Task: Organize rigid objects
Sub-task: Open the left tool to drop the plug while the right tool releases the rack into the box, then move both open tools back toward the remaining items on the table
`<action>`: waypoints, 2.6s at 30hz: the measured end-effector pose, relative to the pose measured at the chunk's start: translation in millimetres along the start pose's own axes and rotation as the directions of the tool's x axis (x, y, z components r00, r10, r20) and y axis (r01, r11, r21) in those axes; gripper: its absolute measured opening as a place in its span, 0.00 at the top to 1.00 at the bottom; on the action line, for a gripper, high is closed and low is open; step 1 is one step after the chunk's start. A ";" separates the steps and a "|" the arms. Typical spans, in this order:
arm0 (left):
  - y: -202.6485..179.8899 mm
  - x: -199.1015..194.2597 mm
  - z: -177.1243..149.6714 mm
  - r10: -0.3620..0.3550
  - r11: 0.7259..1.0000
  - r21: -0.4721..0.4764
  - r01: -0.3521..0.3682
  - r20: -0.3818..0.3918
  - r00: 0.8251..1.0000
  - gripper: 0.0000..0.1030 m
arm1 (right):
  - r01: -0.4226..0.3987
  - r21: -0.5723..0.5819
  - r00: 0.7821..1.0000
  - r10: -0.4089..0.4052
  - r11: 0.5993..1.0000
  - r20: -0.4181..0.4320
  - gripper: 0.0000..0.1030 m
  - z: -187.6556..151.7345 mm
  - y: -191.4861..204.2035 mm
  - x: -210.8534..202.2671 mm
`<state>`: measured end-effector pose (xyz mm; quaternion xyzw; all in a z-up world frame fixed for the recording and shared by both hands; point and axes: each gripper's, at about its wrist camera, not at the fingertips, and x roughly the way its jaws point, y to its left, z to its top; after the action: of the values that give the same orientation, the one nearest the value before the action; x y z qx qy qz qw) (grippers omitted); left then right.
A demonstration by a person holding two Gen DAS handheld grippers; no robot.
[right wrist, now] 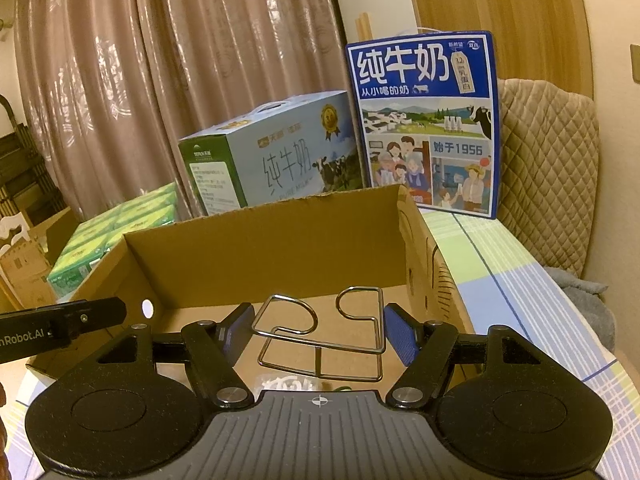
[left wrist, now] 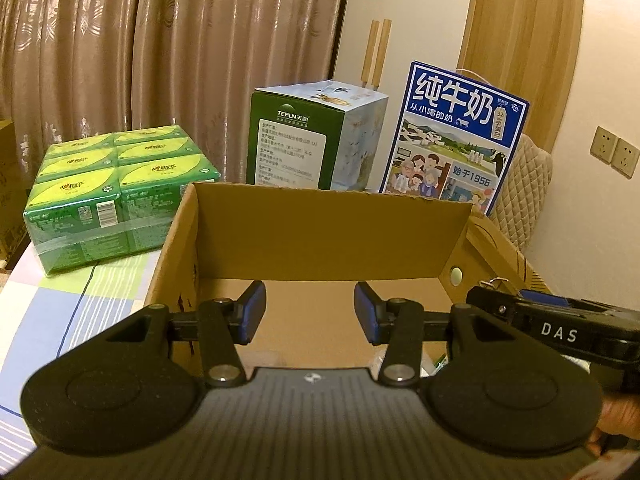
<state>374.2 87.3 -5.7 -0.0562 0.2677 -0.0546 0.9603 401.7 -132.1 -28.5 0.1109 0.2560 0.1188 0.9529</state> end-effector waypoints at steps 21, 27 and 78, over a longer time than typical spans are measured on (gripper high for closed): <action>-2.5 -0.7 0.4 -0.001 1.000 0.001 0.001 0.000 1.000 0.59 | -0.008 -0.015 0.996 0.009 1.000 0.087 0.21 7.6 -2.8 -11.5; -3.6 -1.1 0.1 0.003 1.000 0.009 -0.003 0.000 1.000 0.59 | -0.009 -0.030 0.995 0.012 1.000 0.099 0.21 6.9 -1.7 -14.5; 17.8 -189.1 -163.5 0.192 0.981 0.038 -0.193 0.022 0.981 0.20 | -0.007 -0.160 1.000 0.008 0.987 0.008 0.21 -134.9 -4.7 -185.6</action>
<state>129.6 117.6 -51.1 -0.0111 0.2621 0.0335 0.9644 177.1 -168.8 -58.0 0.0358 0.2411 0.1420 0.9594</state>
